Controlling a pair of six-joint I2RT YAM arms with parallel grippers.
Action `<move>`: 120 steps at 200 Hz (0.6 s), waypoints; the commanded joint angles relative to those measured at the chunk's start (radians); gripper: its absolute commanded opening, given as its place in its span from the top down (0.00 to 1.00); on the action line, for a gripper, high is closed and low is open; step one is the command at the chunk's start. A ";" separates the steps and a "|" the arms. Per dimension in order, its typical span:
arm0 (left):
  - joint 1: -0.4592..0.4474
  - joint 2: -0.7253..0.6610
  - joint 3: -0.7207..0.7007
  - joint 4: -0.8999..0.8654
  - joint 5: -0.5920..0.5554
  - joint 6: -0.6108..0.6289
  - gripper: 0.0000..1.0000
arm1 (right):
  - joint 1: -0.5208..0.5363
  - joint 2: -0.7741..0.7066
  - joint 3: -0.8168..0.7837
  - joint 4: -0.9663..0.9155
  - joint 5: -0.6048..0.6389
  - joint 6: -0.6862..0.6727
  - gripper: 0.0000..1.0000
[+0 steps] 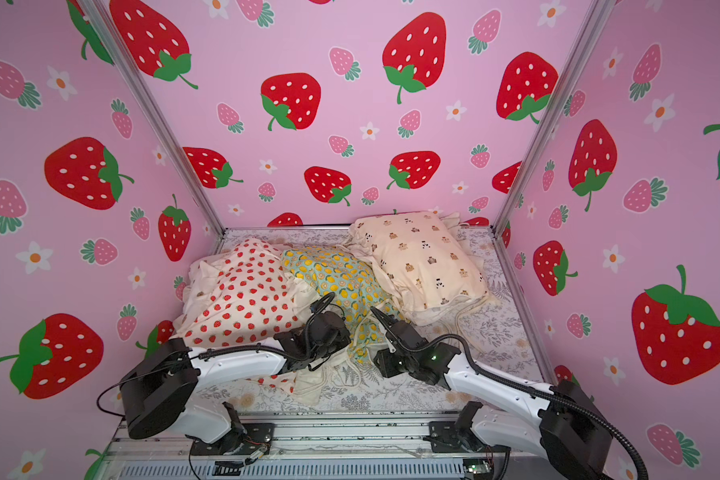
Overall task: Zip up pillowcases
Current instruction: Pick up the pillowcase from the center of the board.
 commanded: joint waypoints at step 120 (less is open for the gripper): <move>0.044 -0.269 -0.054 -0.121 0.105 -0.250 1.00 | -0.100 0.038 -0.236 0.765 -0.250 -0.057 0.39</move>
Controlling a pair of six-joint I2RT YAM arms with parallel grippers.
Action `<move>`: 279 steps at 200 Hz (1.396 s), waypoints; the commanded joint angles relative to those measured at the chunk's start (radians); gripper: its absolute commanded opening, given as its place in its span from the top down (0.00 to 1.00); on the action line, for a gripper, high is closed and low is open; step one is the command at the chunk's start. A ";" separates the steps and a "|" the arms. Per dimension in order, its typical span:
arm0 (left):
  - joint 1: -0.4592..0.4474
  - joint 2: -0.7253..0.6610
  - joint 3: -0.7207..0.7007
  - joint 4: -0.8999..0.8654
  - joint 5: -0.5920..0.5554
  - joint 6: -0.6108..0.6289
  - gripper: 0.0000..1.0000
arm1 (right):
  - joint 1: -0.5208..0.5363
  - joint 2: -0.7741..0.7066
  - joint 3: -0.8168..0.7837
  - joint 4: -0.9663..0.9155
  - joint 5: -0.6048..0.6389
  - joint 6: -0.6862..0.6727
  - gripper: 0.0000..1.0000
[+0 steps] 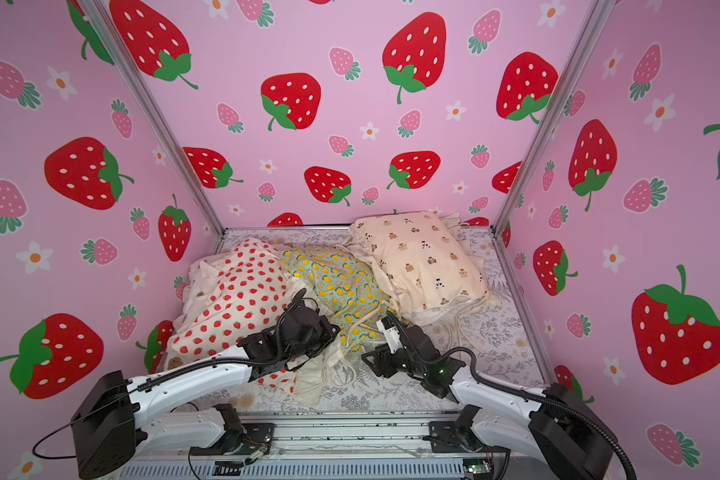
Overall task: Zip up pillowcases
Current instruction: Pick up the pillowcase from the center of the board, then zip the zipper on the pillowcase.
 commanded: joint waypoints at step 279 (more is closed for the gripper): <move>0.008 -0.021 -0.013 0.041 0.020 -0.122 1.00 | -0.037 0.210 -0.016 0.381 -0.076 -0.091 0.91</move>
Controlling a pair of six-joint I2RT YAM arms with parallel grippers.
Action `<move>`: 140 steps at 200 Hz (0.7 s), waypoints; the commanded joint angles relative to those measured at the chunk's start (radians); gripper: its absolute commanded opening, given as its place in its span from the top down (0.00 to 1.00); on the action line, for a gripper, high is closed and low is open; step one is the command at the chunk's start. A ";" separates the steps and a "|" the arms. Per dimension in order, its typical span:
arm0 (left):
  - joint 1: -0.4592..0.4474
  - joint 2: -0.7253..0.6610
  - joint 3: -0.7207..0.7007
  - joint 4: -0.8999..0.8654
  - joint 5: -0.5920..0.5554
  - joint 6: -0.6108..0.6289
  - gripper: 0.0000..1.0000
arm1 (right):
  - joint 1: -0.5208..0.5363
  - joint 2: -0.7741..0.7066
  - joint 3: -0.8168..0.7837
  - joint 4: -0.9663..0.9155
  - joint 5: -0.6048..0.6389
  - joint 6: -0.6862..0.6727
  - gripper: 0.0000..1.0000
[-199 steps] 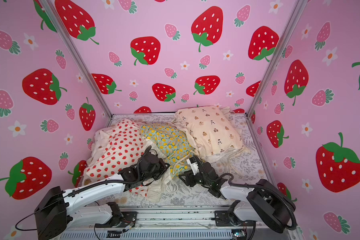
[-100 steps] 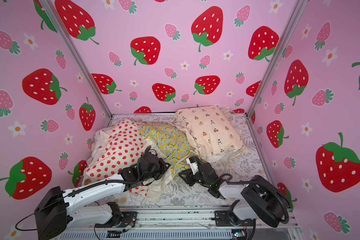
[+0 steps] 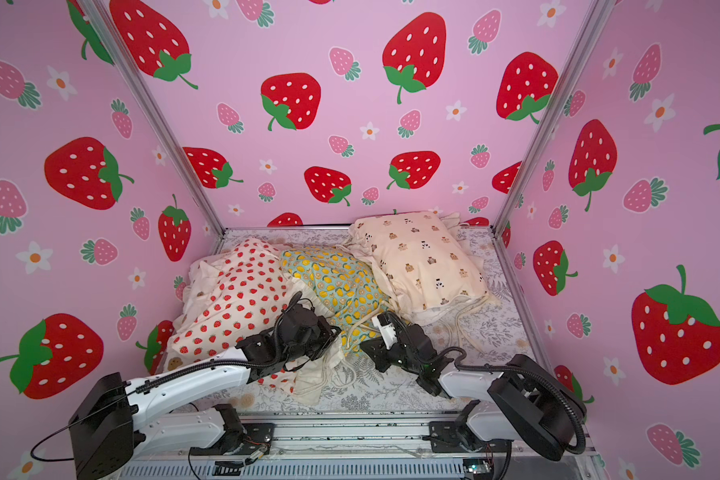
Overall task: Zip up pillowcases
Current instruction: Zip the zipper on the pillowcase.
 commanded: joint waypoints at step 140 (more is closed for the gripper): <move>0.014 -0.033 0.009 0.004 -0.005 -0.017 1.00 | 0.048 -0.075 0.063 -0.208 0.130 -0.168 0.71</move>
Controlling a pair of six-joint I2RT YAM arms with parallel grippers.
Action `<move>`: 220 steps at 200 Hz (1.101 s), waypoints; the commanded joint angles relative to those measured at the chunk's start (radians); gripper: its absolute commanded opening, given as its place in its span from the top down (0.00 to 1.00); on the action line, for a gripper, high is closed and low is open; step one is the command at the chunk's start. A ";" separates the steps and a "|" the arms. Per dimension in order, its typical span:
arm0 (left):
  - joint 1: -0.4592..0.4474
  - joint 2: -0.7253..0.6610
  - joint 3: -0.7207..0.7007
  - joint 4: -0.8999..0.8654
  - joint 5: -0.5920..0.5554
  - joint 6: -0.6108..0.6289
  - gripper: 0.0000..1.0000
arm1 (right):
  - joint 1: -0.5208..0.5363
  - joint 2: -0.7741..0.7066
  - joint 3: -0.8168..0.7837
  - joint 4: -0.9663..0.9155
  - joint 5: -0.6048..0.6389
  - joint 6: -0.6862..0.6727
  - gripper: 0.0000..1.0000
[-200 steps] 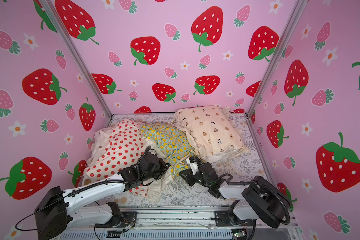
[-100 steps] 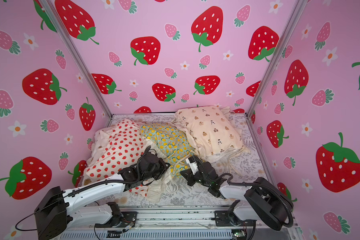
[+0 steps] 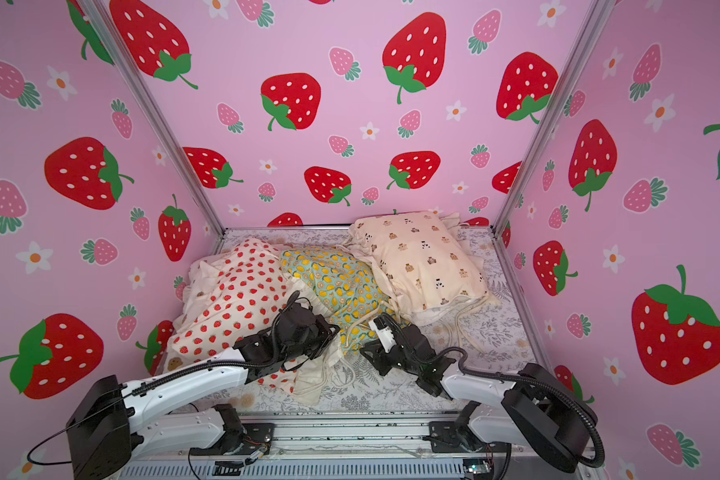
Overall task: Zip up pillowcases
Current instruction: Zip the zipper on the pillowcase.
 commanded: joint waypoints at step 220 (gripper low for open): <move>0.017 -0.018 0.006 0.006 0.006 -0.017 1.00 | 0.009 0.045 0.090 -0.036 0.000 -0.109 0.93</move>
